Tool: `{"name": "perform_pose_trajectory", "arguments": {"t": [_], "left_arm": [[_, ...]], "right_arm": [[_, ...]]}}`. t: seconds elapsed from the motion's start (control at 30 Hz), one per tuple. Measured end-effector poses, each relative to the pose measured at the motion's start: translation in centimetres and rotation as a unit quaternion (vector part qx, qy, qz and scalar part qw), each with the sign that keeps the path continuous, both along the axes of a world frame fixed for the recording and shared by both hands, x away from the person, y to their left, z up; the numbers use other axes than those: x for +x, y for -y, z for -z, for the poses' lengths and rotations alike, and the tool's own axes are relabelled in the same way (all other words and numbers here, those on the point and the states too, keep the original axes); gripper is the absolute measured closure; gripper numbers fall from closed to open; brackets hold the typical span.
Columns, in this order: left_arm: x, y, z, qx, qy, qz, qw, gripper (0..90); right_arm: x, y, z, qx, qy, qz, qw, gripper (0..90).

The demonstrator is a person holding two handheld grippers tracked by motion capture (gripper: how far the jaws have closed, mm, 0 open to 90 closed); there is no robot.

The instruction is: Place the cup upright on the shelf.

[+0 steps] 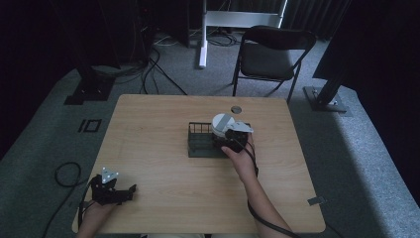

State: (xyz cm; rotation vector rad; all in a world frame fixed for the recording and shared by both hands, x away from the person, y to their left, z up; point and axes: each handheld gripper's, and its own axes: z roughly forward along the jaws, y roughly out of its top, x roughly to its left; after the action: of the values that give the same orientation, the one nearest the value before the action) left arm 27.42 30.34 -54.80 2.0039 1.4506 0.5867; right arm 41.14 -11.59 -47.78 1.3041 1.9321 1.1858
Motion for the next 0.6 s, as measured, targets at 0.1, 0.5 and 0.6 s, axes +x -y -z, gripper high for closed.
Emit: {"name": "perform_pose_trajectory", "arguments": {"t": [0.1, 0.5, 0.6], "left_arm": [[0.00, 0.00, 0.00, 0.000, 0.000, 0.000, 1.0000, 0.5], [0.00, 0.00, 0.00, 0.000, 0.000, 0.000, 1.0000, 0.5], [0.00, 0.00, 0.00, 0.000, 0.000, 0.000, 1.0000, 0.5]], "right_arm": [[-0.15, 0.33, 0.07, 0.007, 0.004, -0.005, 1.0000, 12.5], [-0.90, 0.78, -0.21, 0.003, 0.025, -0.035, 0.9991, 12.5], [-0.98, 0.90, -0.27, 0.002, 0.027, -0.033, 0.9991, 12.5]]}}
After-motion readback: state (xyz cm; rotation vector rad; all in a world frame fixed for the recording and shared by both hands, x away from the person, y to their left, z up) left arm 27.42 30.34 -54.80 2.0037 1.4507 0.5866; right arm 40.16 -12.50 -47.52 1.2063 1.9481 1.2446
